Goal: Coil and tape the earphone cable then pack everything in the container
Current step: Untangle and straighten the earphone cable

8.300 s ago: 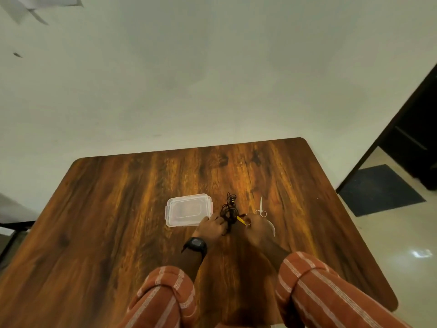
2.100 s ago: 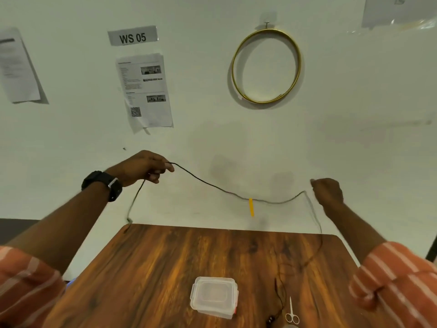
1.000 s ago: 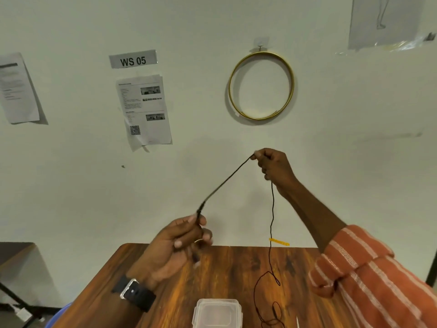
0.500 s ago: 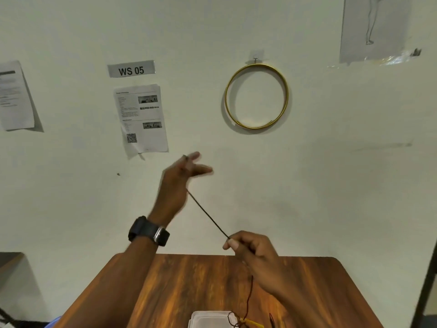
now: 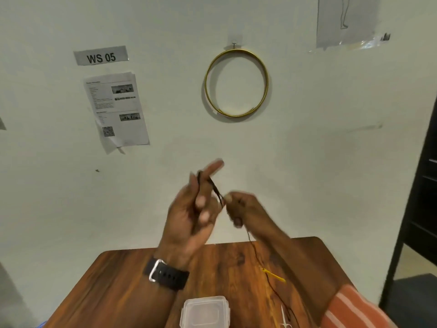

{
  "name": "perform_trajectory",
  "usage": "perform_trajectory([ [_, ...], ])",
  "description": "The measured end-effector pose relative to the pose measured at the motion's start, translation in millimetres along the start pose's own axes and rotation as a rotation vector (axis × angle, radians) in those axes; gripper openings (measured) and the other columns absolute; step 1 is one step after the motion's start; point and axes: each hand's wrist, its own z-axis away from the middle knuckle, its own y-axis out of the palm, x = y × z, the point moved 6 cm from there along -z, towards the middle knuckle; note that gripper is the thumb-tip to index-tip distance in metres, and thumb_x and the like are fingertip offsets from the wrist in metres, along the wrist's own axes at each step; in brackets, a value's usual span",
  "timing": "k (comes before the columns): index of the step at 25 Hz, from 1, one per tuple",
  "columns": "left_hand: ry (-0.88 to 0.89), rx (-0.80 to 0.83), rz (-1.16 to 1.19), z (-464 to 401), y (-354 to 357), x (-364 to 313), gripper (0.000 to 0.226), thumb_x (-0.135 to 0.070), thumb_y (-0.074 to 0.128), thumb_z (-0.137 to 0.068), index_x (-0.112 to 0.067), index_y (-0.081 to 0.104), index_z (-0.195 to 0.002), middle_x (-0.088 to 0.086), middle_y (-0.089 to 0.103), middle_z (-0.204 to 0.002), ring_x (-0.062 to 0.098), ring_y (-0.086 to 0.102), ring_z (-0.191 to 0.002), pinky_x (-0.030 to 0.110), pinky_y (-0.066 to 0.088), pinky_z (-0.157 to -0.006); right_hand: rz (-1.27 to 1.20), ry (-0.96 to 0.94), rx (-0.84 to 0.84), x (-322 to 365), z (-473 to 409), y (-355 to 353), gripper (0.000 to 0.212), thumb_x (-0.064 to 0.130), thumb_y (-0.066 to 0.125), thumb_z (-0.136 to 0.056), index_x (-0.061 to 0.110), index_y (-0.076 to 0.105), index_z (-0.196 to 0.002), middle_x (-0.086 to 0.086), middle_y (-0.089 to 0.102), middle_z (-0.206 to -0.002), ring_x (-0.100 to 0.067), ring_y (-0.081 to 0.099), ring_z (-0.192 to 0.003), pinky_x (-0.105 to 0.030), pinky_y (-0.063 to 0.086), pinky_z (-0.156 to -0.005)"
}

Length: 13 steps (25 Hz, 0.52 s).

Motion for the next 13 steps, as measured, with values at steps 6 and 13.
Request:
perform_trajectory([
  [6,0.141,-0.216,-1.098,-58.0,-50.4,-52.0,0.036,-0.017,0.037,-0.106,-0.012,0.046,-0.140,0.009,0.076,-0.087,0.030,0.071,-0.098,0.023,0.057,-0.081,-0.002,0.000,0.198,-7.1,47.0,13.0,0.020,0.026,0.057,-0.093,0.017,0.074,-0.089,0.003,0.039,-0.055,-0.011,0.034,-0.047,-0.024,0.030,-0.045],
  [13,-0.426,0.276,-0.330,0.4,-29.3,15.1,0.050,-0.024,0.027,-0.105,0.011,0.041,-0.138,0.007,0.062,-0.059,0.004,0.040,-0.031,0.023,0.035,-0.045,0.175,-0.147,-0.080,68.7,-33.2,-49.7,0.026,0.022,0.053,-0.099,0.017,0.069,-0.079,0.008,0.042,-0.056,-0.005,0.032,-0.048,-0.019,0.026,-0.045],
])
